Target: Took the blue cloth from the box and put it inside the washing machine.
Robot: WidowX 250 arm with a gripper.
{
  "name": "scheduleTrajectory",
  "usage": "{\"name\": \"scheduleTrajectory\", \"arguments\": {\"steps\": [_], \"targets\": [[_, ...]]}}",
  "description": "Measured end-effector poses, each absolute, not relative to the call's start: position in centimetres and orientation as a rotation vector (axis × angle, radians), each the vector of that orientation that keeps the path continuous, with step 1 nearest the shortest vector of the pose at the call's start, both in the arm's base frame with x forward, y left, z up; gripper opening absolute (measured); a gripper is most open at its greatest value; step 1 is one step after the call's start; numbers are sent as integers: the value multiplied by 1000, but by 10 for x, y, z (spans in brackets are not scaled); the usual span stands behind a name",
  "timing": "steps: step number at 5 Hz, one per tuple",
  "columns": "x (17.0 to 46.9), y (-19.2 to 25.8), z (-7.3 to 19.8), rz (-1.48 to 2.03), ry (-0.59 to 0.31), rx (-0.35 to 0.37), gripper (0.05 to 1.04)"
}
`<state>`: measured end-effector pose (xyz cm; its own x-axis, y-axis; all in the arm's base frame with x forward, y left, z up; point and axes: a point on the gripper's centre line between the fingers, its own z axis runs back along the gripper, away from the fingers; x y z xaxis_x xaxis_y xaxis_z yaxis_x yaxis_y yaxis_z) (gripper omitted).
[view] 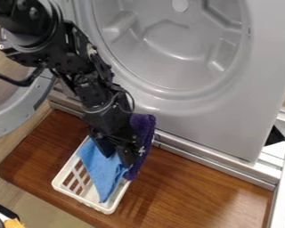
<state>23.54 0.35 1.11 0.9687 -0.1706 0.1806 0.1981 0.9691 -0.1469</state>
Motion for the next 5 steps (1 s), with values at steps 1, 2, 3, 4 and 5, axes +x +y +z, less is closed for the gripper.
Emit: {"name": "scheduleTrajectory", "arguments": {"steps": [1,2,3,4,5], "targets": [[234,3,10,-180,-165,-165,324],[233,3,10,-175,-158,-166,137],[229,5,17,-174,-165,-169,73],[222,11,27,-146,-193,-165,70],[214,22,39,-107,-225,-159,70]]}}
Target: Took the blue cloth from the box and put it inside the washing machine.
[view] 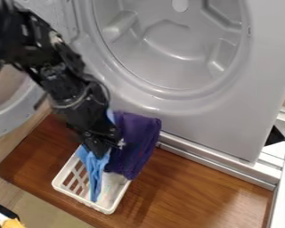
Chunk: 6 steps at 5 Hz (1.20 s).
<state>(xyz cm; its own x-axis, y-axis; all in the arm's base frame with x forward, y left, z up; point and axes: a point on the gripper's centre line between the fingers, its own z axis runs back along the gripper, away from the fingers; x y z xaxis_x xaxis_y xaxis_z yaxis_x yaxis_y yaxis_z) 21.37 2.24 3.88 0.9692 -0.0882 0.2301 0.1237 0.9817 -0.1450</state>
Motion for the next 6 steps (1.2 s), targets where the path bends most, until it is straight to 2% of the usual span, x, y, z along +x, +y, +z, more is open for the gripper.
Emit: {"name": "scheduleTrajectory", "arguments": {"steps": [1,2,3,4,6], "targets": [[208,31,49,-97,-257,-168,70],[211,35,67,-123,-343,-174,70],[236,38,89,-182,-455,-167,70],[264,38,101,-233,-526,-159,70],[322,19,101,-347,-610,-174,70]]}}
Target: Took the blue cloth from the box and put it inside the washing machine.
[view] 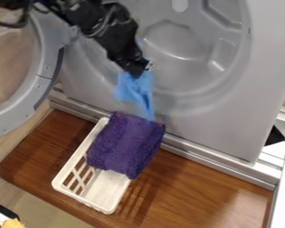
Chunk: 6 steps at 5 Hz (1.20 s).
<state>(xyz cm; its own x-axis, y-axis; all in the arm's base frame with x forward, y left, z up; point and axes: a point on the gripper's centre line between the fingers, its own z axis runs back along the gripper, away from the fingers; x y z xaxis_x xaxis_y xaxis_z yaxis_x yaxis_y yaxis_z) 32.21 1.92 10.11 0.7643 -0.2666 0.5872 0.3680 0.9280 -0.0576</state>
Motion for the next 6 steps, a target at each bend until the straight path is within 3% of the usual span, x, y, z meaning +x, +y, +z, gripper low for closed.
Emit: {"name": "scheduleTrajectory", "arguments": {"steps": [3,5,6], "targets": [[384,2,74,-420,-635,-225,70],[402,-7,60,-449,-635,-274,90],[401,-9,59,-449,-629,-286,255]]}}
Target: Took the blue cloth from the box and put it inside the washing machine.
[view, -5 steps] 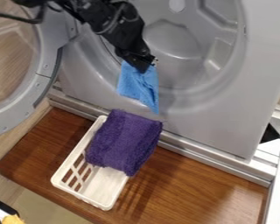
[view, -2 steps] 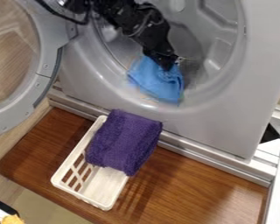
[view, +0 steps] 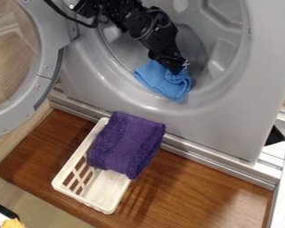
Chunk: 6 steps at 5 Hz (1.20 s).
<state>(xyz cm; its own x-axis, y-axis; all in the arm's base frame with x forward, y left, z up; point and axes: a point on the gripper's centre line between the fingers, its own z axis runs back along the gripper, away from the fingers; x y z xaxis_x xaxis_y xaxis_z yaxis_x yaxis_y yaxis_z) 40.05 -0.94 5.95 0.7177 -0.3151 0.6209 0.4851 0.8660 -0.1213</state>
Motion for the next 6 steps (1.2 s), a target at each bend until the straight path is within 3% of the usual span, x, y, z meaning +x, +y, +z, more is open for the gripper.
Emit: {"name": "scheduleTrajectory", "arguments": {"steps": [2,3,5,6], "targets": [[392,-10,55,-435,-604,-290,836],[389,-10,60,-447,-609,-280,1009],[375,-17,87,-477,-653,-300,1000],[349,-17,104,-492,-669,-291,1000]]}}
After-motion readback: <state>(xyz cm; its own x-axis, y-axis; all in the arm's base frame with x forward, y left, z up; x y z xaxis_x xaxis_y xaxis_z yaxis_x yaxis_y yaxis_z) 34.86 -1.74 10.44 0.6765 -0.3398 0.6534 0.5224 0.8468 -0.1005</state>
